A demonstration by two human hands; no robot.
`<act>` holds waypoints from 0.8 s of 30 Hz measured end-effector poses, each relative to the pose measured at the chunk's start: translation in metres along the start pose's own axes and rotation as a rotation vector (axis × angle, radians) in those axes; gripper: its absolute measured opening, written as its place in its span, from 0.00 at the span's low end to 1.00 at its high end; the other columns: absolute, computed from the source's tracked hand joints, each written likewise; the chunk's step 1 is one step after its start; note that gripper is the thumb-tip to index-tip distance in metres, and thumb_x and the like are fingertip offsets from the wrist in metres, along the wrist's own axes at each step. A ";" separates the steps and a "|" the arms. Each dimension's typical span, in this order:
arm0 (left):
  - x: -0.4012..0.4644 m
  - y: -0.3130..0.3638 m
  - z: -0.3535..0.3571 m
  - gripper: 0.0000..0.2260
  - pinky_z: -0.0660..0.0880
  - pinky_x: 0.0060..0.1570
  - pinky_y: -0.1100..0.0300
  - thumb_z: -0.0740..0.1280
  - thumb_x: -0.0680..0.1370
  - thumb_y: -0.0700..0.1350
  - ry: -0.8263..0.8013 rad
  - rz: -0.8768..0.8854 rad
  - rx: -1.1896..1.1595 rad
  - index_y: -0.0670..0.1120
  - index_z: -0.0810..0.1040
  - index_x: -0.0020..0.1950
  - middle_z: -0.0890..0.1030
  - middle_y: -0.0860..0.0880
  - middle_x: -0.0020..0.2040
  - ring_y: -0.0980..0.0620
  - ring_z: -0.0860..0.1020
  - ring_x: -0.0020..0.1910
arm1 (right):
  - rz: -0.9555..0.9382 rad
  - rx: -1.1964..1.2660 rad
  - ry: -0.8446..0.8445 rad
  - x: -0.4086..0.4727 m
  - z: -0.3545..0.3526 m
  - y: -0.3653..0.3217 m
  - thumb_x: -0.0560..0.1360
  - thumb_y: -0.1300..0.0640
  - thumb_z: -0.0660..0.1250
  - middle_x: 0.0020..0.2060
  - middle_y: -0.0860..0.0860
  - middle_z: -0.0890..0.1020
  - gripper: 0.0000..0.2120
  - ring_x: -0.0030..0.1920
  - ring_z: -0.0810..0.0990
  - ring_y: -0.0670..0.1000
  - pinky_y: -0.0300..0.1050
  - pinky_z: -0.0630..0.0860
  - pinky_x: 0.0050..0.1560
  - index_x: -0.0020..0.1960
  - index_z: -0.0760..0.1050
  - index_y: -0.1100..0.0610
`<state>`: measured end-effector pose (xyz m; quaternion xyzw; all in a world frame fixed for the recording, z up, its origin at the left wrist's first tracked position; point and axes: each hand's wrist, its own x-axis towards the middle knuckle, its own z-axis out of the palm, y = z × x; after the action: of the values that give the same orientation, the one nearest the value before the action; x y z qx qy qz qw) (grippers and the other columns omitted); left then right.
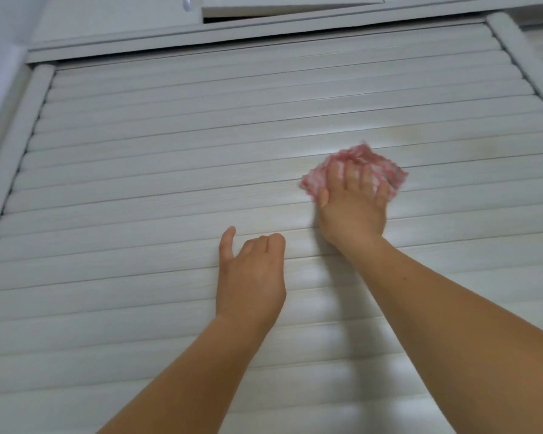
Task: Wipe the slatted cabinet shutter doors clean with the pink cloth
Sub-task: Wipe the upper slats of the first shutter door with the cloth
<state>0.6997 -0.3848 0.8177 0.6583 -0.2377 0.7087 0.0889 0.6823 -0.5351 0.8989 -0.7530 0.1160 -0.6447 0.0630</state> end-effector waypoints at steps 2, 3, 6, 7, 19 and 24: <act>0.000 0.000 -0.003 0.27 0.43 0.67 0.52 0.36 0.61 0.39 -0.067 0.001 0.003 0.47 0.71 0.46 0.75 0.52 0.37 0.49 0.77 0.41 | -0.207 -0.028 -0.022 -0.009 0.005 -0.023 0.82 0.47 0.44 0.78 0.49 0.47 0.25 0.77 0.41 0.54 0.58 0.39 0.74 0.78 0.44 0.48; -0.001 0.000 -0.004 0.28 0.41 0.67 0.53 0.35 0.61 0.39 -0.083 -0.004 -0.010 0.48 0.70 0.47 0.75 0.52 0.38 0.49 0.76 0.44 | -0.302 -0.027 -0.031 -0.013 0.008 -0.030 0.82 0.47 0.44 0.77 0.48 0.47 0.25 0.77 0.42 0.53 0.57 0.39 0.73 0.78 0.45 0.47; 0.000 0.001 -0.007 0.26 0.38 0.67 0.54 0.34 0.59 0.39 -0.141 -0.022 0.011 0.50 0.65 0.48 0.73 0.54 0.41 0.51 0.75 0.48 | -0.461 -0.029 -0.070 -0.013 0.007 -0.029 0.82 0.46 0.44 0.77 0.46 0.47 0.24 0.77 0.42 0.50 0.54 0.38 0.73 0.77 0.46 0.44; 0.000 0.001 -0.007 0.25 0.37 0.67 0.54 0.34 0.59 0.39 -0.167 -0.026 0.016 0.51 0.62 0.48 0.71 0.54 0.41 0.52 0.74 0.49 | -0.479 -0.034 -0.077 -0.009 0.006 -0.022 0.82 0.45 0.44 0.77 0.45 0.47 0.24 0.77 0.42 0.49 0.53 0.37 0.73 0.77 0.46 0.43; 0.023 0.005 -0.014 0.17 0.45 0.65 0.56 0.52 0.69 0.31 -0.180 -0.067 0.016 0.52 0.62 0.49 0.71 0.55 0.41 0.53 0.72 0.50 | -0.450 -0.024 -0.109 0.004 -0.003 -0.002 0.82 0.45 0.44 0.77 0.46 0.44 0.24 0.76 0.39 0.52 0.56 0.36 0.73 0.77 0.44 0.42; 0.038 0.022 -0.002 0.18 0.48 0.61 0.54 0.52 0.70 0.33 -0.123 -0.104 -0.010 0.51 0.69 0.52 0.71 0.53 0.49 0.51 0.71 0.54 | -0.476 -0.046 -0.131 0.024 -0.013 0.023 0.82 0.44 0.44 0.77 0.45 0.43 0.24 0.76 0.39 0.49 0.54 0.36 0.73 0.77 0.43 0.40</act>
<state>0.6835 -0.4102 0.8503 0.7117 -0.2118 0.6601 0.1138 0.6705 -0.5622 0.9181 -0.8006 -0.0543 -0.5883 -0.1001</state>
